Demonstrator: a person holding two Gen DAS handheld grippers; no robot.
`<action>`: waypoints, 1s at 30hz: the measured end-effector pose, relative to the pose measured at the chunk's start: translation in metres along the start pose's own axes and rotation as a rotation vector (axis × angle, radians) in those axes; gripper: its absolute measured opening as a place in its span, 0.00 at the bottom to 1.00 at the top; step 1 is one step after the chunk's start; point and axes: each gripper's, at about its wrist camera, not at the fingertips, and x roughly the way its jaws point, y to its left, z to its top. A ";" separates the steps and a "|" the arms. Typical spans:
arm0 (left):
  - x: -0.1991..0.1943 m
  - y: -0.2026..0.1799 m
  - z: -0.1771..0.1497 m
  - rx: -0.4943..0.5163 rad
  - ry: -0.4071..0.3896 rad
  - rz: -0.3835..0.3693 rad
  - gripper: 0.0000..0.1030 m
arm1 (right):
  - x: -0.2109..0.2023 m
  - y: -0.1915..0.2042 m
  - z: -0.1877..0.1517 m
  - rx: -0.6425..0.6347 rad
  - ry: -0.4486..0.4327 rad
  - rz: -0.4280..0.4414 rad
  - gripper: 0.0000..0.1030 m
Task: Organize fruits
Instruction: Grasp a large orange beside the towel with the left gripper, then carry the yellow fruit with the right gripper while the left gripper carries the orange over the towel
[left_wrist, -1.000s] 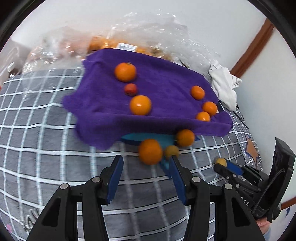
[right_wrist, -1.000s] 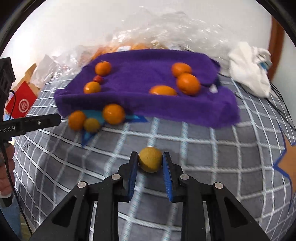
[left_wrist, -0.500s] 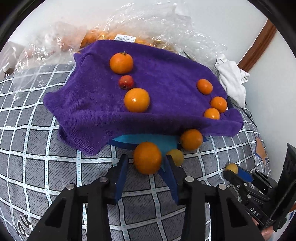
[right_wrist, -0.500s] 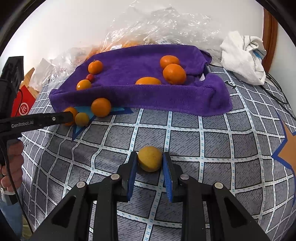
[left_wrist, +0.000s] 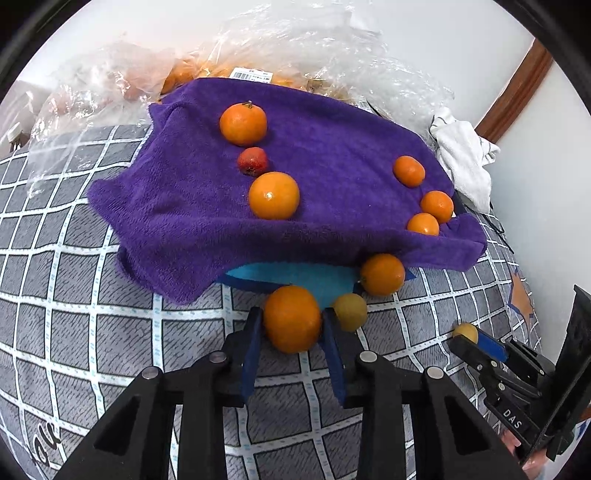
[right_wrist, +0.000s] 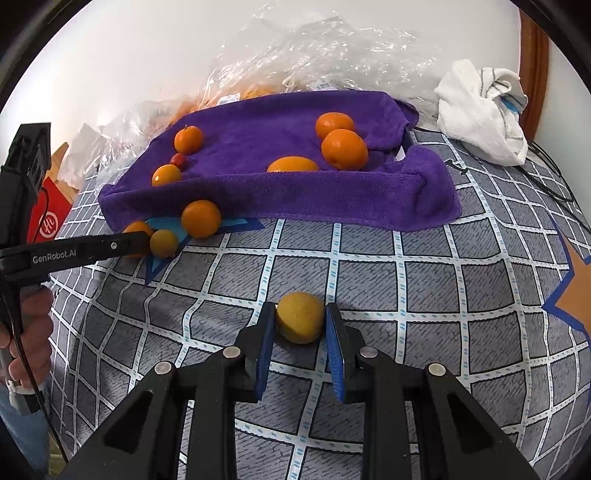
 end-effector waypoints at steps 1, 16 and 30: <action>-0.001 0.001 -0.001 -0.004 -0.001 -0.001 0.29 | 0.000 0.000 0.000 0.003 0.000 -0.001 0.26; -0.028 0.011 -0.006 -0.020 -0.035 -0.003 0.29 | -0.013 0.003 0.005 0.024 -0.028 -0.006 0.26; -0.051 0.017 -0.005 -0.036 -0.041 -0.013 0.29 | -0.037 0.004 0.020 -0.007 -0.068 -0.009 0.26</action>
